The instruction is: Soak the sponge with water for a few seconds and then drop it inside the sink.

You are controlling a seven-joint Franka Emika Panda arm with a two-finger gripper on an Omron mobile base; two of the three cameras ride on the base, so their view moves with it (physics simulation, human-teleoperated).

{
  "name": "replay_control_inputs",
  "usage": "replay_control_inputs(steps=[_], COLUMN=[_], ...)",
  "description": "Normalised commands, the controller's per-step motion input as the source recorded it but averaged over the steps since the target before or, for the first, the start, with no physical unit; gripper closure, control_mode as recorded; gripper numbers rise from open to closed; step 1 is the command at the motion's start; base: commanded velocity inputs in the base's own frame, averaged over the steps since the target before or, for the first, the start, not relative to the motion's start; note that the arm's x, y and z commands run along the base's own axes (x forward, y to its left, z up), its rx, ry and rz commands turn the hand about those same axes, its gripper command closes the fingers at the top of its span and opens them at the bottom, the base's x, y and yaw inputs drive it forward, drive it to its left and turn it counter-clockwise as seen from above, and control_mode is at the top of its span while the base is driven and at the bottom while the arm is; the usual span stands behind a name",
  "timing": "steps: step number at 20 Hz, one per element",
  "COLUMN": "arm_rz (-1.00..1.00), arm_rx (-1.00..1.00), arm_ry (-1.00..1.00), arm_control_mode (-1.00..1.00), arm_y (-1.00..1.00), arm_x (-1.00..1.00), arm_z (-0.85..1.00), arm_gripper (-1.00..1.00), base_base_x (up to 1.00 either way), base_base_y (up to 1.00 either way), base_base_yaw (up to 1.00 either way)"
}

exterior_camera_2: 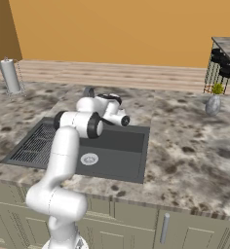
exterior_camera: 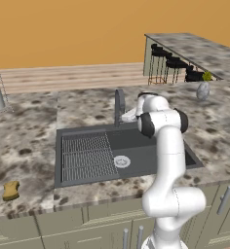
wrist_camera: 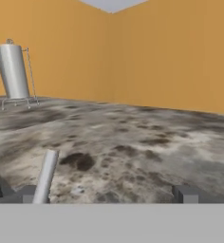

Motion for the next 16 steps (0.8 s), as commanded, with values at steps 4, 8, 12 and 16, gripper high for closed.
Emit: replay_control_inputs(steps=[4, 8, 12, 16], arm_rz=[-0.13, -0.09, -0.04, 0.00], arm_rx=[0.00, 0.00, 0.00, 0.00], arm_ry=[0.00, 0.00, 0.00, 0.00], arm_control_mode=[-1.00, -1.00, -1.00, -1.00], arm_y=[-0.11, -0.27, -0.42, -0.49], arm_x=[0.13, 0.12, 0.15, 0.25], arm_z=[-0.29, -0.33, -0.42, -0.37], arm_gripper=[-1.00, -1.00, -1.00, -1.00], base_base_x=[0.00, 0.00, 0.00, 0.00], base_base_y=[0.00, 0.00, 0.00, 0.00], base_base_yaw=[0.00, 0.00, 0.00, 0.00])
